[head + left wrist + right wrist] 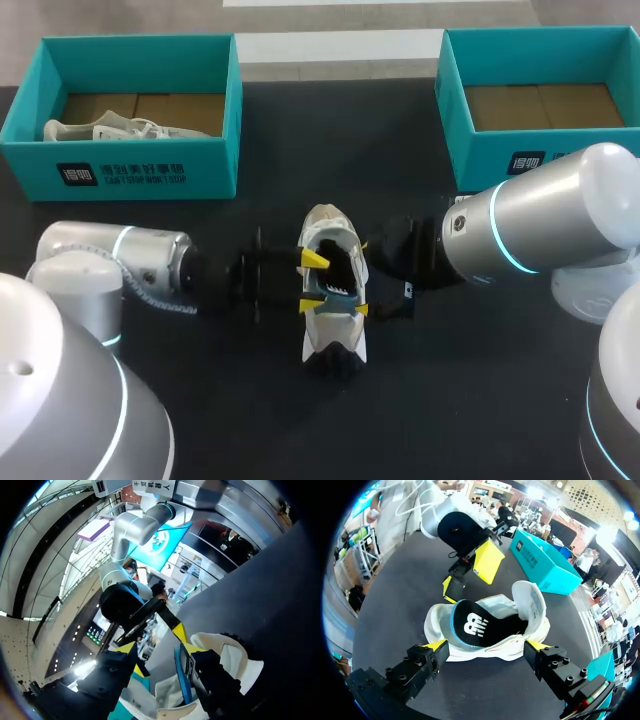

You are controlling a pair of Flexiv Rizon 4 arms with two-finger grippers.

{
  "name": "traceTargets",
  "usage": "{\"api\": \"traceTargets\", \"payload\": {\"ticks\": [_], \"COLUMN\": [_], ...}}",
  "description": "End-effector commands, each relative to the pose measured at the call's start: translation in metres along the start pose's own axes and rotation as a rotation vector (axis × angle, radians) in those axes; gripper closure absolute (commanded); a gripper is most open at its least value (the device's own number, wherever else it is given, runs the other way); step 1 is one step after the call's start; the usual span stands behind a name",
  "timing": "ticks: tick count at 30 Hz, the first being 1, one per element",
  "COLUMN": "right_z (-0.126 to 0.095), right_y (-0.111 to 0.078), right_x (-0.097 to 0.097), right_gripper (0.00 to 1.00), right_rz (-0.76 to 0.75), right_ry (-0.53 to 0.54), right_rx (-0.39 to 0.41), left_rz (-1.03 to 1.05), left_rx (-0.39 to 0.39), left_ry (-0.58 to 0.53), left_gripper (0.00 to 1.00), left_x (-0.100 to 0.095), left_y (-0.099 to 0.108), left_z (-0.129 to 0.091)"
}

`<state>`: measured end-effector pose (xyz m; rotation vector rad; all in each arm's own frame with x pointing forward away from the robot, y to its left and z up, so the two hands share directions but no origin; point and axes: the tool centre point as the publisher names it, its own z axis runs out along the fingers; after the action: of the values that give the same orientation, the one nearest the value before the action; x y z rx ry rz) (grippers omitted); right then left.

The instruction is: Take the shoe out of the shoebox, open the shoe tongue, remove and reinsert the insole, then place the shoe into the shoebox

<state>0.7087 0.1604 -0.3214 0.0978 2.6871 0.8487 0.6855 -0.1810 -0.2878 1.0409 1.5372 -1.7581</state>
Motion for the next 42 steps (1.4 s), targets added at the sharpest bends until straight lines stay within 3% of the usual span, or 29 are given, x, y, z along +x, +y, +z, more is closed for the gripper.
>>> {"api": "traceTargets", "payload": {"ticks": [1, 4, 9, 19, 22, 27, 28, 30, 35, 42], "right_z": [0.001, 0.001, 0.001, 0.001, 0.001, 0.001, 0.001, 0.001, -0.002, -0.045], "right_y": [0.0, 0.0, 0.0, 0.0, 0.0, 0.0, 0.0, 0.0, -0.003, -0.022], "right_x": [0.003, 0.003, 0.003, 0.003, 0.003, 0.003, 0.003, 0.003, 0.002, -0.012], "right_gripper": [0.0, 0.0, 0.0, 0.0, 0.0, 0.0, 0.0, 0.0, 0.0, 0.0], "right_rz": [0.001, 0.001, 0.001, 0.001, 0.001, 0.001, 0.001, 0.001, -0.007, -0.019], "right_ry": [-0.007, -0.007, -0.007, -0.007, -0.007, -0.007, -0.007, -0.007, 0.001, 0.018], "right_rx": [0.0, 0.0, 0.0, 0.0, 0.0, 0.0, 0.0, 0.0, 0.017, 0.045], "left_rz": [0.004, 0.002, -0.009, -0.06, -0.087, -0.081, -0.086, -0.11, -0.135, -0.135], "left_rx": [-0.002, 0.003, 0.016, 0.045, 0.052, -0.019, -0.034, -0.074, -0.098, -0.098], "left_ry": [0.022, 0.043, 0.109, 0.284, 0.435, 0.62, 0.642, 0.698, 0.71, 0.71], "left_gripper": [0.33, 0.21, 0.13, 0.2, 0.17, 0.16, 0.14, 0.0, 0.0, 0.0], "left_x": [-0.008, -0.011, -0.016, -0.043, -0.04, -0.051, -0.054, -0.058, -0.059, -0.059], "left_y": [-0.011, -0.016, -0.022, -0.023, -0.021, -0.015, -0.015, -0.014, -0.012, -0.012], "left_z": [-0.004, -0.005, -0.009, -0.024, -0.025, -0.037, -0.039, -0.045, -0.047, -0.047]}}
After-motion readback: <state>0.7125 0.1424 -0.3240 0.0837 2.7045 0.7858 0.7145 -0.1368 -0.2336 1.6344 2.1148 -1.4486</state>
